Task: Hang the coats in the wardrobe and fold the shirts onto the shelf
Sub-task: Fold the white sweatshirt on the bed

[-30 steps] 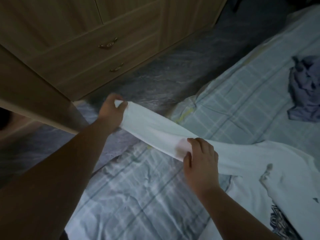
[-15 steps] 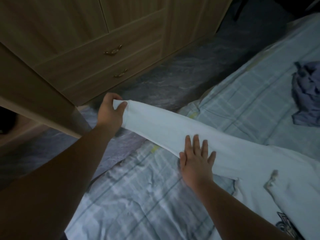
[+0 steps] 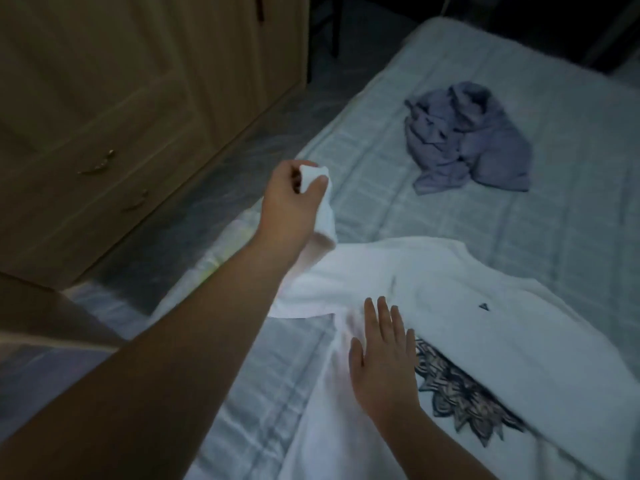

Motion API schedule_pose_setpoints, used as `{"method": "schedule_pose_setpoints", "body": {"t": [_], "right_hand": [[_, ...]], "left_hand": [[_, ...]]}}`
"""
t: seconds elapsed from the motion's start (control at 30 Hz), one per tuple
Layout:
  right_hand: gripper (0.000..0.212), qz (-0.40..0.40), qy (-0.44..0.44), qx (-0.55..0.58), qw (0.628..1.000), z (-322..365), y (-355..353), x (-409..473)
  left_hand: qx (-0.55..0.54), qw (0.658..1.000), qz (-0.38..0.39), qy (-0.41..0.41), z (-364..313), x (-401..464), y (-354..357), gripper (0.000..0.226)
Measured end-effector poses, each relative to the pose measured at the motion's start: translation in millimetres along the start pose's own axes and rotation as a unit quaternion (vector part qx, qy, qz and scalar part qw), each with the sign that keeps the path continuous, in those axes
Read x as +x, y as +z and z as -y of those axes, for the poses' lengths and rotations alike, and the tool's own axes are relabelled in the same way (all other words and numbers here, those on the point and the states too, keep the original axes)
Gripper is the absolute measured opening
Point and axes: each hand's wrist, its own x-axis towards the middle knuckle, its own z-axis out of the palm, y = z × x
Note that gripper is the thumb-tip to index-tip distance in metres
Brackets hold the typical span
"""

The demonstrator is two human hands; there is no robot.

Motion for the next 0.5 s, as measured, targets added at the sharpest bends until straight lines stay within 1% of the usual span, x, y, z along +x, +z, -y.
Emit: {"method": "schedule_pose_setpoints", "body": {"t": [0.07,0.23,0.37,0.5], "right_hand": [[0.066,-0.013,0.033,0.006,0.999,-45,-17,-26],[0.067,-0.032,0.12,0.046,0.991,-160,-53,-91],[0.069,-0.059,0.159,0.076,0.983,-240,-72,-130],[0.07,-0.081,0.175,0.096,0.976,-298,-74,-157]], "left_hand": [[0.001,0.999,0.051,-0.008,1,-34,71,0.017],[0.067,0.983,0.171,-0.028,11,-141,224,0.017],[0.133,0.963,0.235,-0.001,34,-212,305,0.016],[0.19,0.941,0.28,0.024,78,-272,356,0.021]]}}
